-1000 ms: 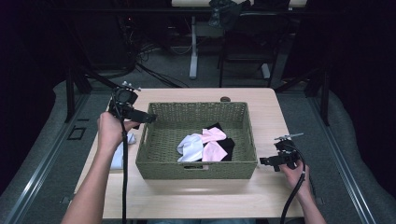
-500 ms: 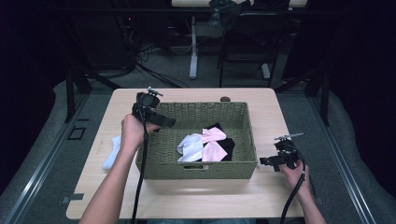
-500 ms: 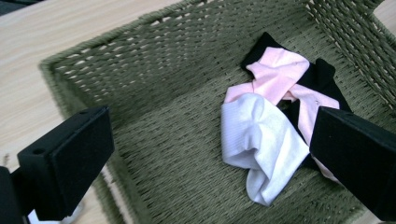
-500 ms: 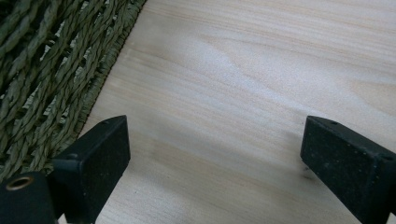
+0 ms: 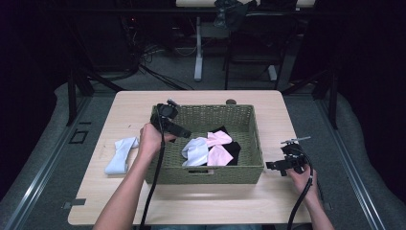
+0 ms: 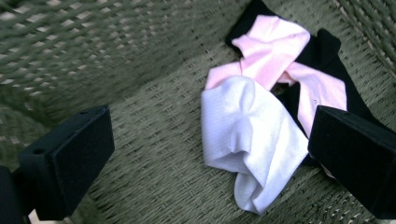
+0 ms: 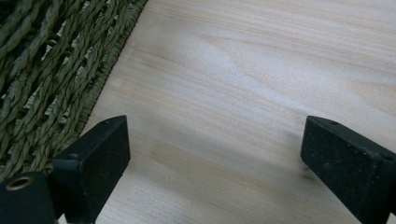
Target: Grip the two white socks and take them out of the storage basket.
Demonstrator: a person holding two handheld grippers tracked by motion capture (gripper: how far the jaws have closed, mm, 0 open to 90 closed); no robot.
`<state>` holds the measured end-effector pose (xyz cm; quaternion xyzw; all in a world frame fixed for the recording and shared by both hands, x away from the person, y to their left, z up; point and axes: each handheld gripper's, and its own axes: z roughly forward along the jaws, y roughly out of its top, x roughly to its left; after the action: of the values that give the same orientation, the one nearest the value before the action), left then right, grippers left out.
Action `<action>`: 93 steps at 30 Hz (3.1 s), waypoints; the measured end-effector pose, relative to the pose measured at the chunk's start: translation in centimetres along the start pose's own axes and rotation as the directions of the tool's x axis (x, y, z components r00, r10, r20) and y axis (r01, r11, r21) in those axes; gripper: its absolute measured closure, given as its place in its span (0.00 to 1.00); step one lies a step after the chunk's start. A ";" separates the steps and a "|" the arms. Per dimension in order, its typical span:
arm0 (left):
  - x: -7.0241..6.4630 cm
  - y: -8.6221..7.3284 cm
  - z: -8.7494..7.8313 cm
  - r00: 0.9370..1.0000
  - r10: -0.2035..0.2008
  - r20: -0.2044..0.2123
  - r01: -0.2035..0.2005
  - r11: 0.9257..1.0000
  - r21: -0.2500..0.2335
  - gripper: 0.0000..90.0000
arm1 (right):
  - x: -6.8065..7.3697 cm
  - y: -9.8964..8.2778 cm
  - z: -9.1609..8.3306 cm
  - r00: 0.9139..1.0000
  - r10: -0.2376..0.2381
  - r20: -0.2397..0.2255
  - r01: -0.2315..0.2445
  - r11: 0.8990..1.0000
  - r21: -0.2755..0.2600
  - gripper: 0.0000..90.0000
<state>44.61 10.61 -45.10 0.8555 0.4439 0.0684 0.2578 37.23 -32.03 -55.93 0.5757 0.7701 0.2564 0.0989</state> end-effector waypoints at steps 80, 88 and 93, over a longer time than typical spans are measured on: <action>-1.5 5.5 -8.5 0.986 0.167 -0.006 -0.166 0.982 0.086 0.97 | -0.1 0.0 -0.1 1.000 -0.003 0.006 0.003 1.000 0.008 0.09; -1.0 6.5 -9.8 0.989 0.148 -0.029 -0.146 0.988 0.054 0.97 | -0.1 0.0 0.0 1.000 -0.008 0.010 0.008 1.000 0.004 0.09; -0.6 6.9 -10.8 0.989 0.138 -0.047 -0.136 0.990 0.042 0.97 | -0.1 0.0 0.0 1.000 -0.009 0.017 0.009 1.000 0.003 0.09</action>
<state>45.56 10.97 -32.29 0.8868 0.3916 0.0987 0.2246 37.22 -32.09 -55.95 0.5747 0.7721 0.2498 0.1058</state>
